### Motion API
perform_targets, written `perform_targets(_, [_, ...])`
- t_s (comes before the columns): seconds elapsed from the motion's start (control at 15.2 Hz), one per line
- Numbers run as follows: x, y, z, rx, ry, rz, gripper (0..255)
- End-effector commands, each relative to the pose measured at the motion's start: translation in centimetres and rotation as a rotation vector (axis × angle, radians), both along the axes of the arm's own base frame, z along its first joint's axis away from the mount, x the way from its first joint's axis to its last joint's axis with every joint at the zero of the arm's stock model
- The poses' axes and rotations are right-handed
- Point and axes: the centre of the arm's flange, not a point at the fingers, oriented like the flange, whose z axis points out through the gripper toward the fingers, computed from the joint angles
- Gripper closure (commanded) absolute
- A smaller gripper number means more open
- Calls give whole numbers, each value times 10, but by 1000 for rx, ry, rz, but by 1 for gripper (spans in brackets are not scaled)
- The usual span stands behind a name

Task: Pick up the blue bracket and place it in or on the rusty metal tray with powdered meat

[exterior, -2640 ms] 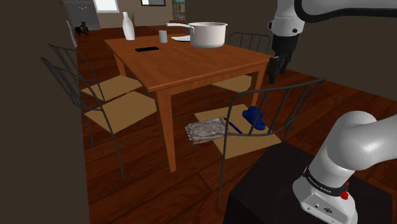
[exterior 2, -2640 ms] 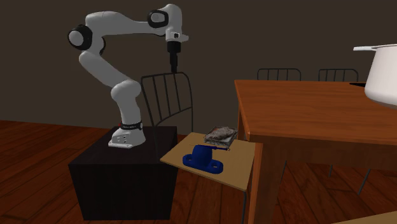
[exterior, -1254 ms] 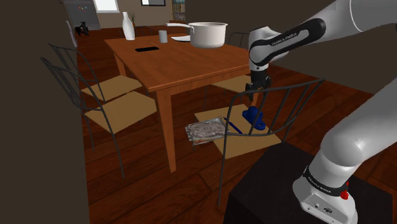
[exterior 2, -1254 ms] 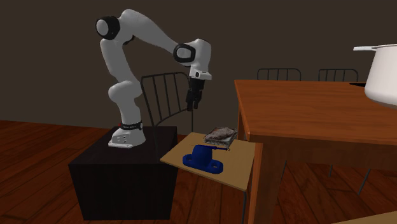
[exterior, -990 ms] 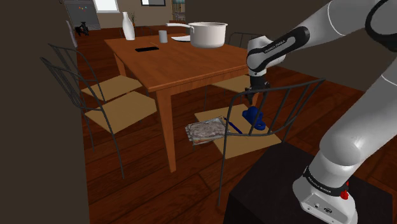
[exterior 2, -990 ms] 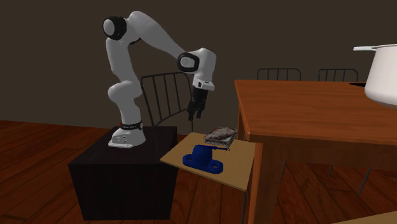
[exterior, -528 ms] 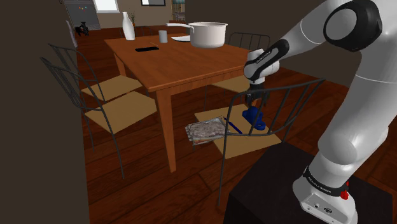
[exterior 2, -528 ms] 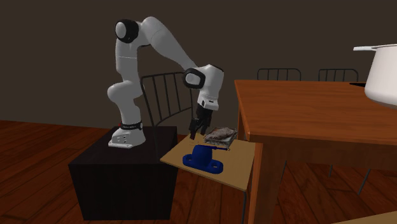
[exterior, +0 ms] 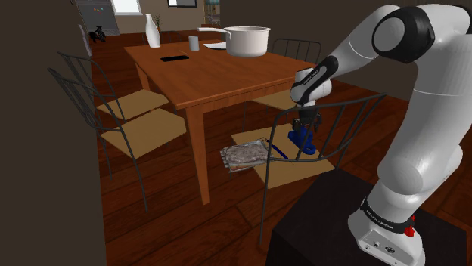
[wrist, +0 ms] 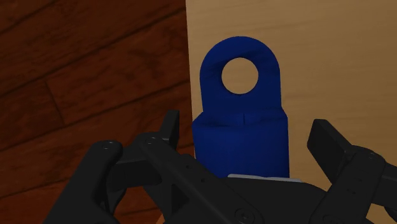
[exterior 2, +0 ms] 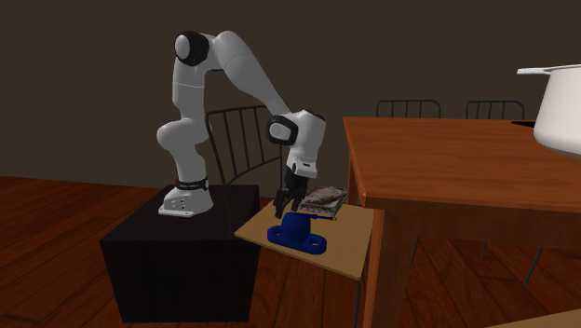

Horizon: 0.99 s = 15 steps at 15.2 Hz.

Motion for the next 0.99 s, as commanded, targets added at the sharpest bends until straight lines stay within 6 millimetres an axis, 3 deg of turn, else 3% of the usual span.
perform_targets(0.0, [-1, 0, -7, 0, -1, 0, 0])
perform_targets(0.46, [-1, 0, -7, 0, -1, 0, 0])
perform_targets(0.53, [-1, 0, -7, 0, -1, 0, 255])
perform_targets(0.92, [-1, 0, -7, 0, -1, 0, 255])
